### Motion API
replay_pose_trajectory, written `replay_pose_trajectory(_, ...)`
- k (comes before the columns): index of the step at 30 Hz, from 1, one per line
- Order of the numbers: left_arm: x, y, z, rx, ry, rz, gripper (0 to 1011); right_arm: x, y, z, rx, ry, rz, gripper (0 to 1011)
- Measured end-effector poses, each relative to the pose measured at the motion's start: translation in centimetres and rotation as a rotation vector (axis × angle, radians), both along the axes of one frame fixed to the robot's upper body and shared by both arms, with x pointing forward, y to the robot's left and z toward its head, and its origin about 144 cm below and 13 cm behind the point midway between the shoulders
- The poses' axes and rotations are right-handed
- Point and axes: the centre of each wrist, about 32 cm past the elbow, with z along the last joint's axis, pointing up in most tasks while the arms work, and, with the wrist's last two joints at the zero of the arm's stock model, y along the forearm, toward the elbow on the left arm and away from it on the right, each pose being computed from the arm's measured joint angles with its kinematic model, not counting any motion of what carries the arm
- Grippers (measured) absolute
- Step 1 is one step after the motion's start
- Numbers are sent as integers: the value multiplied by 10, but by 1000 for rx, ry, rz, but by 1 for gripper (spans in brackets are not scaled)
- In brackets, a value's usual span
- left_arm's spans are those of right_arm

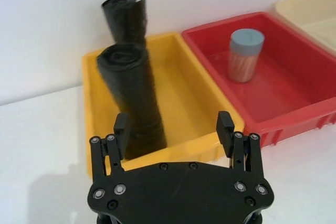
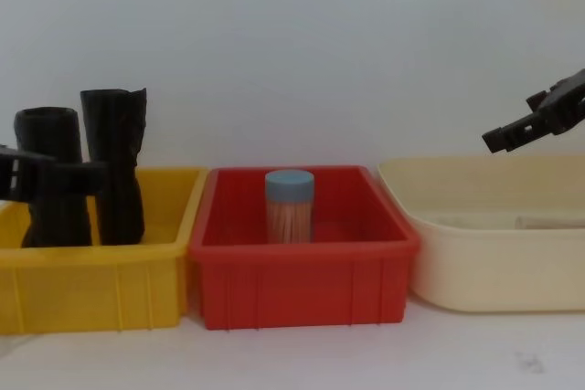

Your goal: Pick up the garbage bag with the one hand and transfer it to the other hand.

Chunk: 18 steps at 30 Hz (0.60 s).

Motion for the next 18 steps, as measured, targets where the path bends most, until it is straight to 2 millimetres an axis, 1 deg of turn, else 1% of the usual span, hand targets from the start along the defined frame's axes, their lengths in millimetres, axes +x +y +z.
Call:
replay_pose_trajectory(5,-1,4,1,12,4,34,1000,0,0,0,0,0,0,999)
replay_pose_trajectory(9,2,8,1,25,1,53,1000,0,0,0,0,0,0,999)
replay_pose_trajectory(14,15,16,3,48,-12,61,1000,0,0,0,0,0,0,999)
replay_pose_trajectory(15,15,16,3,48,-12,61,1000,0,0,0,0,0,0,999)
replay_pose_trajectory(18,26,21,4,58,-25,54,1000,0,0,0,0,0,0,999)
